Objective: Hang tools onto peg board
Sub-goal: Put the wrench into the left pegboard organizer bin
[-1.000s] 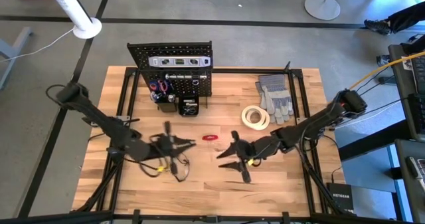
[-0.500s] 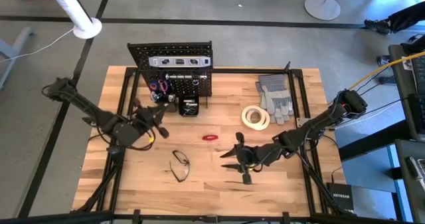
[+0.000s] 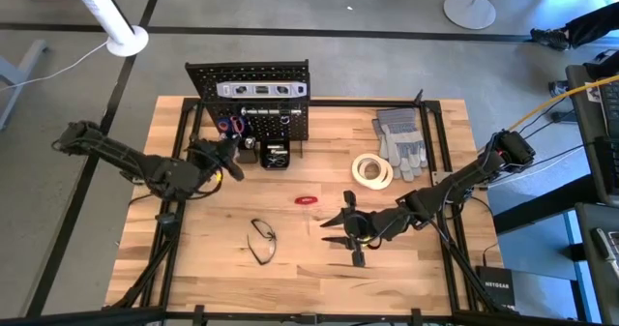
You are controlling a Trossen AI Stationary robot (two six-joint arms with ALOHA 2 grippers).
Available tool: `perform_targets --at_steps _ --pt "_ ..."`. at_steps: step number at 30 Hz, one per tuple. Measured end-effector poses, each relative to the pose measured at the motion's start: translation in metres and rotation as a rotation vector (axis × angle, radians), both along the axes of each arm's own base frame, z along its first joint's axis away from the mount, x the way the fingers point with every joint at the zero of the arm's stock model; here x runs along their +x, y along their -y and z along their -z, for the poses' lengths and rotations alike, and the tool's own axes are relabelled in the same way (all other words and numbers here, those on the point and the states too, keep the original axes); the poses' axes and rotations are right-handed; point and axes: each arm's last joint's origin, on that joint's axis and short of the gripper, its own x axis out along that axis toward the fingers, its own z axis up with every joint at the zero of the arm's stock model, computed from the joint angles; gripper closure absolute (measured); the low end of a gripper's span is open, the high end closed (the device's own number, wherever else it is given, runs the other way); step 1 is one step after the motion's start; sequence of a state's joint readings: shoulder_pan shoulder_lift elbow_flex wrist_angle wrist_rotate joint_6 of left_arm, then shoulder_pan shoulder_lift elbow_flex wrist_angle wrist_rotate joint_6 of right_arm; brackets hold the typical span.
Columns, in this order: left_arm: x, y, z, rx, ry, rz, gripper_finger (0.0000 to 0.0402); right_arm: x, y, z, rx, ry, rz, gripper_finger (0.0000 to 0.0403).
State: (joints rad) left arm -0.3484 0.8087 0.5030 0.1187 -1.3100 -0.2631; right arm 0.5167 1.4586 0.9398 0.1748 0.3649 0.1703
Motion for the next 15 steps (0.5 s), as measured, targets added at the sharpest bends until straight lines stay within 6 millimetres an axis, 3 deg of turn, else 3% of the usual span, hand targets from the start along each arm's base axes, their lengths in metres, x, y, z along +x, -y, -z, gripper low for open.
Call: perform_targets --at_steps 7,15 --pt "0.001 -0.019 -0.012 0.034 0.000 -0.003 0.0392 0.000 0.001 0.000 -0.006 0.003 0.018 0.0252" --pt "0.011 -0.044 -0.006 0.068 -0.090 -0.017 0.0392 0.000 0.001 0.000 -0.011 0.006 0.035 0.0252"
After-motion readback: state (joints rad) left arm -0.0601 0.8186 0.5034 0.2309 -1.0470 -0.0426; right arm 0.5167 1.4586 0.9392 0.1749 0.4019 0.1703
